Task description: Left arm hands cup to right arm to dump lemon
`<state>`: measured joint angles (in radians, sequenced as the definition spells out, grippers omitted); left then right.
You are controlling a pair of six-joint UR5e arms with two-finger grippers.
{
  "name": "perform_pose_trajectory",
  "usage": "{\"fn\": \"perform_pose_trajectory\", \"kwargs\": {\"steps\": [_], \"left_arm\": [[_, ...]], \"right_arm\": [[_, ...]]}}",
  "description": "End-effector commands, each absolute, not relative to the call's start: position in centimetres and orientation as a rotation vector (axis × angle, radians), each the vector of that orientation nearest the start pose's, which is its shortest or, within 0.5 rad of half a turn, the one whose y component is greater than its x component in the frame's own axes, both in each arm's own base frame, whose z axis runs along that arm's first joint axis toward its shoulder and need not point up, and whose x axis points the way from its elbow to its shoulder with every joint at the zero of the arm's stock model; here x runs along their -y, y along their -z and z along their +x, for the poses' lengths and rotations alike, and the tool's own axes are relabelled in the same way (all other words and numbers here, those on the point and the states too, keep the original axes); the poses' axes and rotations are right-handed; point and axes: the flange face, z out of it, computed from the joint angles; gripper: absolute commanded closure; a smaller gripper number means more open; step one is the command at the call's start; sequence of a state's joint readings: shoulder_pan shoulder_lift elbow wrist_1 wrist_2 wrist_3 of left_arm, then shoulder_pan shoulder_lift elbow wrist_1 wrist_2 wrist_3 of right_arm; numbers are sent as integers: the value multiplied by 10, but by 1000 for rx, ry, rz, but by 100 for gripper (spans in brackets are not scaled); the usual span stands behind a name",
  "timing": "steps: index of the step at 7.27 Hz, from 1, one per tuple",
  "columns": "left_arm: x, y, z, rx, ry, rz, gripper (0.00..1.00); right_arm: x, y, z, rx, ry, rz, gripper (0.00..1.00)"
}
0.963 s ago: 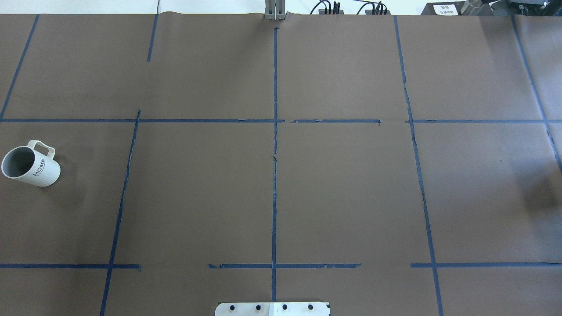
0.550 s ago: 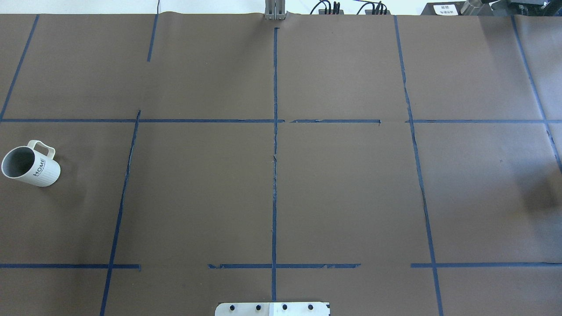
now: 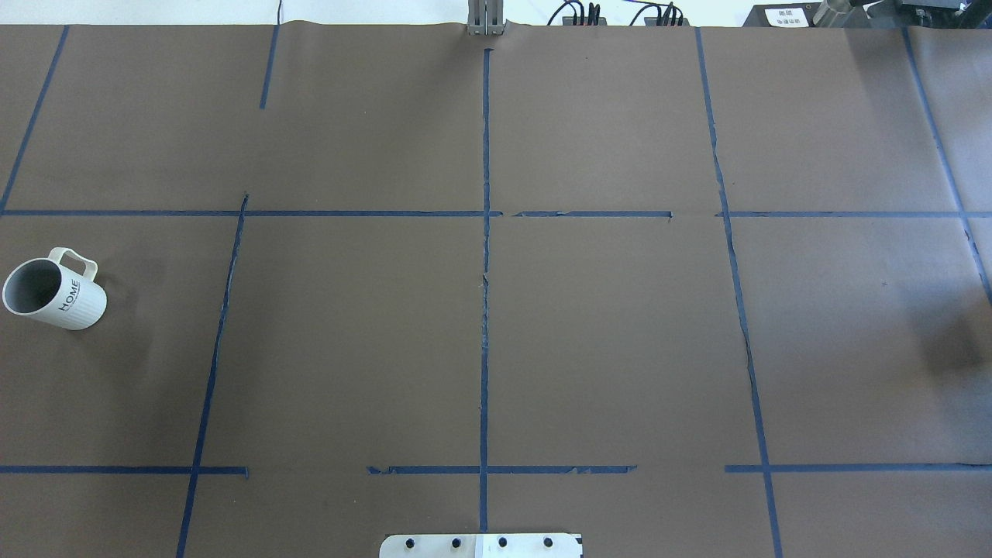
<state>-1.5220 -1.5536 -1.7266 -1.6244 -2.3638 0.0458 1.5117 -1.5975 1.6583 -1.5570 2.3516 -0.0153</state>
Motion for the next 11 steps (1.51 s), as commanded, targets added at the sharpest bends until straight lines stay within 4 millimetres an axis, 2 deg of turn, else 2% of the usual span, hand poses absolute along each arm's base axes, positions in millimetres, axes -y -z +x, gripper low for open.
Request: {"fn": "perform_pose_trajectory", "kwargs": {"steps": [1,2,5,6,8,10,11], "left_arm": [[494,-580,15,-810,-182,197,0],[485,-584,53,-834,-160,168,0],[465,-590,116,-794,7,128,0],[453,-597,131,-792,-14,101,0],[446,-600,150,-792,-53,78,0],[445,-602,155,-793,-56,66,2],[445,-604,154,-793,-24,49,46]], "right_arm": [[488,-626,33,782,104,53,0],[489,-626,33,782,104,54,0],[489,-626,32,782,106,54,0],[489,-625,33,782,105,56,0],[489,-626,33,782,104,54,0],[489,-626,33,782,104,54,0],[489,-626,33,782,104,54,0]]}}
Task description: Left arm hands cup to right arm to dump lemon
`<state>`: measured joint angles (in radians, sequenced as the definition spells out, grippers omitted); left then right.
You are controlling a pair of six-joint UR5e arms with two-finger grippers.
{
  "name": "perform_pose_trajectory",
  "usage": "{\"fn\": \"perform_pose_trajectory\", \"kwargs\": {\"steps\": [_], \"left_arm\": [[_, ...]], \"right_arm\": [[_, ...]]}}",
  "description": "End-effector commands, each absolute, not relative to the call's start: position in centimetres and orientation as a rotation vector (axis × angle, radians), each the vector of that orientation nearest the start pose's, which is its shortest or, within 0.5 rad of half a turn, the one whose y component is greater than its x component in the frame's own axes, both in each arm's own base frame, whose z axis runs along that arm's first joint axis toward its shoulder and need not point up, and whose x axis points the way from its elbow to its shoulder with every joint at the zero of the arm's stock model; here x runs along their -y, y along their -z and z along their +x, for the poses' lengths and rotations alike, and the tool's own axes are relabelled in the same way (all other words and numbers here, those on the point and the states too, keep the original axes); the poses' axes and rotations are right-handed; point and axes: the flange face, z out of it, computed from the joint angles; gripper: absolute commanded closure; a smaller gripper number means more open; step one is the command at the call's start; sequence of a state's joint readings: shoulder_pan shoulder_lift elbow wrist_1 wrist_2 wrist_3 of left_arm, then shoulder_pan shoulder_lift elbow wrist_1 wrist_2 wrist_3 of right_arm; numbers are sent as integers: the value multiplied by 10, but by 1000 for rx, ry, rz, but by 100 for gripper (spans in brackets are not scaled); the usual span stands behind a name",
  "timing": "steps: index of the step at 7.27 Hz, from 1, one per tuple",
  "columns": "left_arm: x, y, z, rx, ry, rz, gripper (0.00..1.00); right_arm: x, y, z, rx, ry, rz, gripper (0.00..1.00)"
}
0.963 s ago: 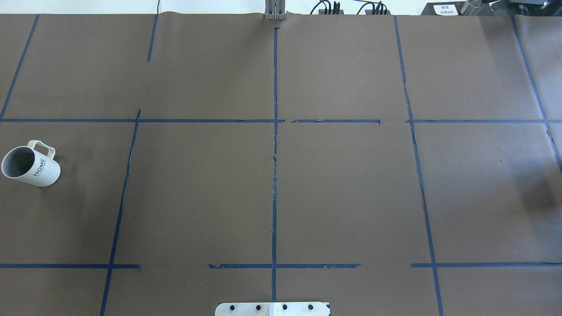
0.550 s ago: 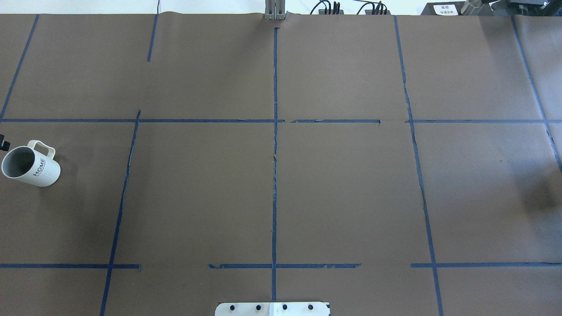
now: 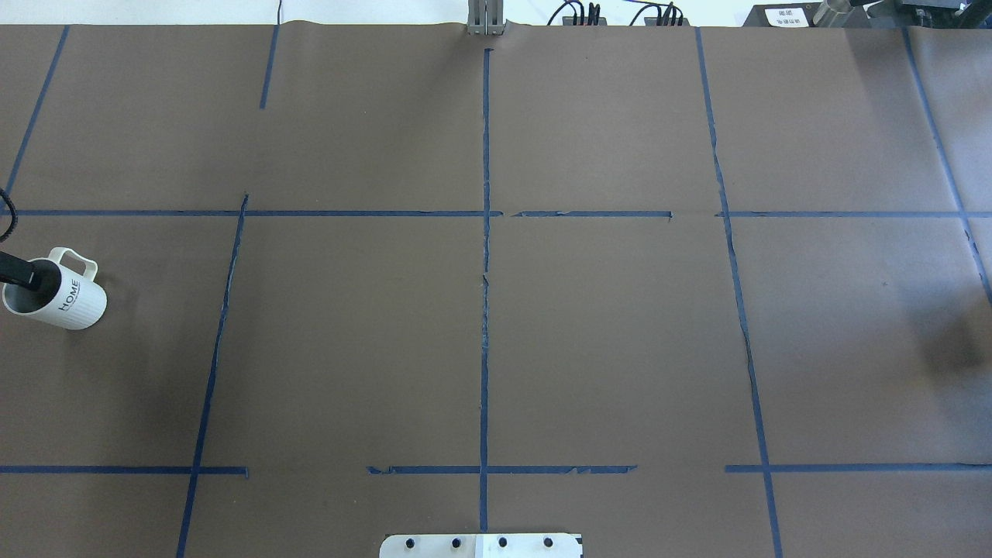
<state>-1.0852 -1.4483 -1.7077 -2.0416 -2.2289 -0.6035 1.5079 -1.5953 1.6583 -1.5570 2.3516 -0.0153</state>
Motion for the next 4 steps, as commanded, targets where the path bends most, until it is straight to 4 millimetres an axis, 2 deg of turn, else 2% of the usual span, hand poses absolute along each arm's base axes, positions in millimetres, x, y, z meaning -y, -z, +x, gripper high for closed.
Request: {"fn": "perform_pose_trajectory", "kwargs": {"steps": [1,2,3,4], "left_arm": [[445,-606,154,-790,-11,40,85],[444,-607,155,-789,-13,38,96],[445,-604,154,-793,-15,42,100],[445,-595,155,-804,-22,56,100]], "right_arm": [[489,-626,33,782,104,54,0],[488,-626,33,781,103,53,0],[488,-626,33,782,104,53,0],[489,-626,33,782,104,54,0]]}}
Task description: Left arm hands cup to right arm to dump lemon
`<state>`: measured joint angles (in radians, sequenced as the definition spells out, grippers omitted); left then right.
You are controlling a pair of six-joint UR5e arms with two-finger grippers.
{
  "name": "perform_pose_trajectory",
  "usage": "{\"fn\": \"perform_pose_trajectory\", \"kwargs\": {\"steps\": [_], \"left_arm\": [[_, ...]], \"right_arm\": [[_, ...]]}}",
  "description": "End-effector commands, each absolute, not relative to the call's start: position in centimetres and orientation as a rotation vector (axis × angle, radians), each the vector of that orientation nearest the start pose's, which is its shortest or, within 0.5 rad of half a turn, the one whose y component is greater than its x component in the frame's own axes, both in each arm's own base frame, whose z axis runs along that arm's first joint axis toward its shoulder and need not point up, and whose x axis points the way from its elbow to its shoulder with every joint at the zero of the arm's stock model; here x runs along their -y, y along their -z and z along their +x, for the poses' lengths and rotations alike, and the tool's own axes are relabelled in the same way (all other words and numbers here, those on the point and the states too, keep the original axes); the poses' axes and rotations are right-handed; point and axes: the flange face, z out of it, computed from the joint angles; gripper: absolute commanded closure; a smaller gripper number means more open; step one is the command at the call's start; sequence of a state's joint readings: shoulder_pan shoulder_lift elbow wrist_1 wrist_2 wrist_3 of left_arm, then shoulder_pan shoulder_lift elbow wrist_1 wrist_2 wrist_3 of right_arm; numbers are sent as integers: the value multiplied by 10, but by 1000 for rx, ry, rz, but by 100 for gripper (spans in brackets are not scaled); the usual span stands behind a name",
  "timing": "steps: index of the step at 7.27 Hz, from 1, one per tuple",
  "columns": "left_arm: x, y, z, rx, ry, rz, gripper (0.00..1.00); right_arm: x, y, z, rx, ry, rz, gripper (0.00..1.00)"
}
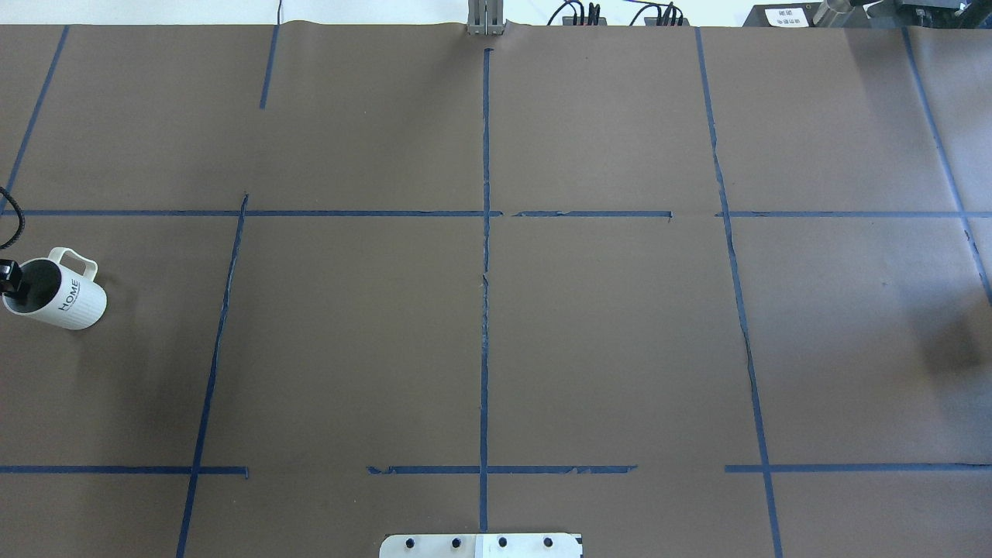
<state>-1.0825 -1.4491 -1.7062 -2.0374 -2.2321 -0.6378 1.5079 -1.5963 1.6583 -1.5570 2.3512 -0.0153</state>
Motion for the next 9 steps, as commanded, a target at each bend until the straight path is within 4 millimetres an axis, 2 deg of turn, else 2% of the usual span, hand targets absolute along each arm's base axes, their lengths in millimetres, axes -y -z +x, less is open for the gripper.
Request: {"fn": "perform_pose_trajectory", "kwargs": {"steps": [1,2,4,5,6,7,8,9], "left_arm": [[444,-581,153,-815,-29,79,100],[447,-559,151,-833,-37,113,100],[465,-534,143,-836,-14,147,100],[490,-502,153,-825,6,124,100],[516,-457,165,-805,31,74,100],[534,-410,173,-806,116,30,100],[547,-368,187,-839,215,14,100],[550,-341,210,-866,255,-9,100]], "right_arm": [[489,-625,32,782,106,55,0],[490,-617,32,781,123,75,0],[495,-603,30,783,147,137,0],[498,-596,24,786,183,207,0],[501,-589,18,788,216,254,0],[507,-577,-6,791,296,323,0],[524,-555,-28,794,372,413,1],[545,-526,-51,801,428,460,1]]}}
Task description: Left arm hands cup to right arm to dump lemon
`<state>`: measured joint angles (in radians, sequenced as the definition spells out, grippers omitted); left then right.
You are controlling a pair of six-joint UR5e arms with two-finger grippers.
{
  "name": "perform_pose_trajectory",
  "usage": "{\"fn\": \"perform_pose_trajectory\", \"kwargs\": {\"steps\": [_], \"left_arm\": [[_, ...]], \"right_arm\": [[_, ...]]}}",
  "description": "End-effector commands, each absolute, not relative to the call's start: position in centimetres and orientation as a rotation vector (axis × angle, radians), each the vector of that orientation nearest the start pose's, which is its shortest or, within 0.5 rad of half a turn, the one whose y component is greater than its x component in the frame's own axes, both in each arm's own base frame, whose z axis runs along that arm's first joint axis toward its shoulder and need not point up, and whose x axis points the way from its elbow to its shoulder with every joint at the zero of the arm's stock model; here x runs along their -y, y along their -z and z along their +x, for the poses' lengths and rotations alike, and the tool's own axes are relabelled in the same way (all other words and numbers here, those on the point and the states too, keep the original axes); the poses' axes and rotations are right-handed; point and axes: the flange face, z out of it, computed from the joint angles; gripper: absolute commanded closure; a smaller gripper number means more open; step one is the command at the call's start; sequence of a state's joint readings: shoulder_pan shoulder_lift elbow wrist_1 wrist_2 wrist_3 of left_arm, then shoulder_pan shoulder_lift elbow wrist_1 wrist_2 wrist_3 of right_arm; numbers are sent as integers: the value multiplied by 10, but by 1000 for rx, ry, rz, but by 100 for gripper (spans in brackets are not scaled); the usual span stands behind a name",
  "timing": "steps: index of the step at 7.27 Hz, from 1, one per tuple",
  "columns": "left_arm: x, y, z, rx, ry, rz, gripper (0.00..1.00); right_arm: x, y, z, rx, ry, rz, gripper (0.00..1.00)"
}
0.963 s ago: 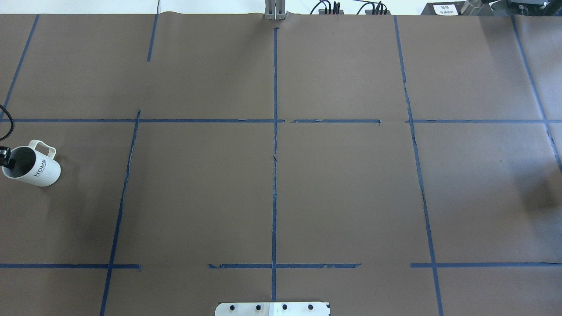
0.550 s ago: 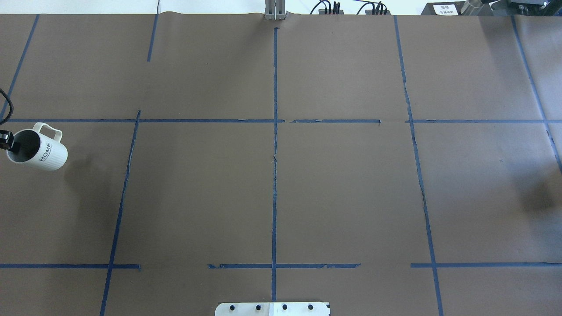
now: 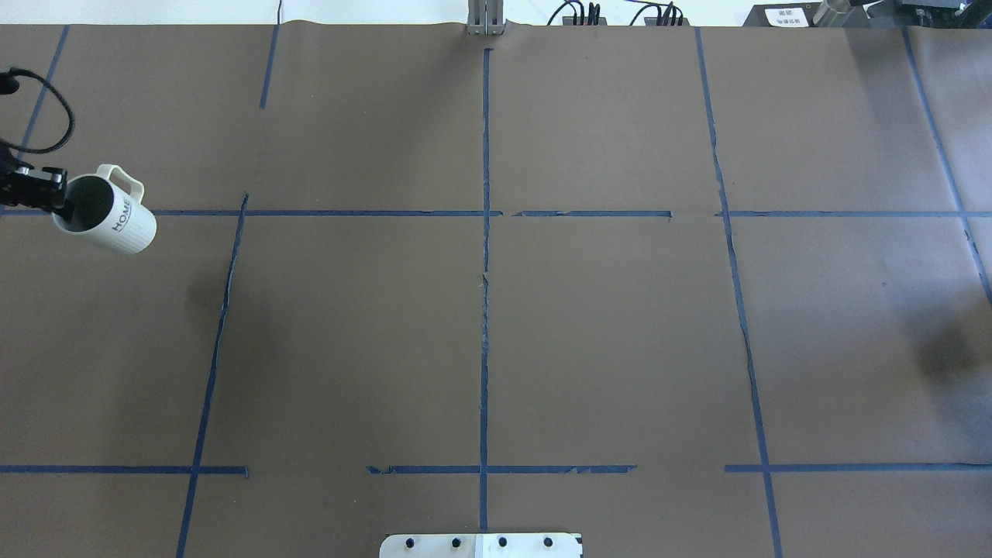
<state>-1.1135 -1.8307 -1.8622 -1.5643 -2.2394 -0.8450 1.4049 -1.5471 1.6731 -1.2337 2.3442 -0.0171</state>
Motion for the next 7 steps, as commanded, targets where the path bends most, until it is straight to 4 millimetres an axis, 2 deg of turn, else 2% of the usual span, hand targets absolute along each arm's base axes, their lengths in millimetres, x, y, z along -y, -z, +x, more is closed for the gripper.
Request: {"fn": "perform_pose_trajectory", "kwargs": {"steps": [1,2,3,4,5,7], "left_arm": [[550,-316,235,-891,295,-37,100],[550,-286,256,-921,358,-70,100],[549,-261,274,-948,410,-103,100],[546,-238,295,-966,456,-141,100],[547,-219,313,-978,487,-172,100],[555,-179,360,-989,562,-246,100]], "right_arm": [[568,-500,-77,813,477,489,0],[588,-466,-105,826,533,530,0],[599,-433,-137,846,587,558,0],[601,-410,-163,862,629,595,1],[600,-385,-182,896,632,640,1],[577,-344,-249,959,638,779,1]]}}
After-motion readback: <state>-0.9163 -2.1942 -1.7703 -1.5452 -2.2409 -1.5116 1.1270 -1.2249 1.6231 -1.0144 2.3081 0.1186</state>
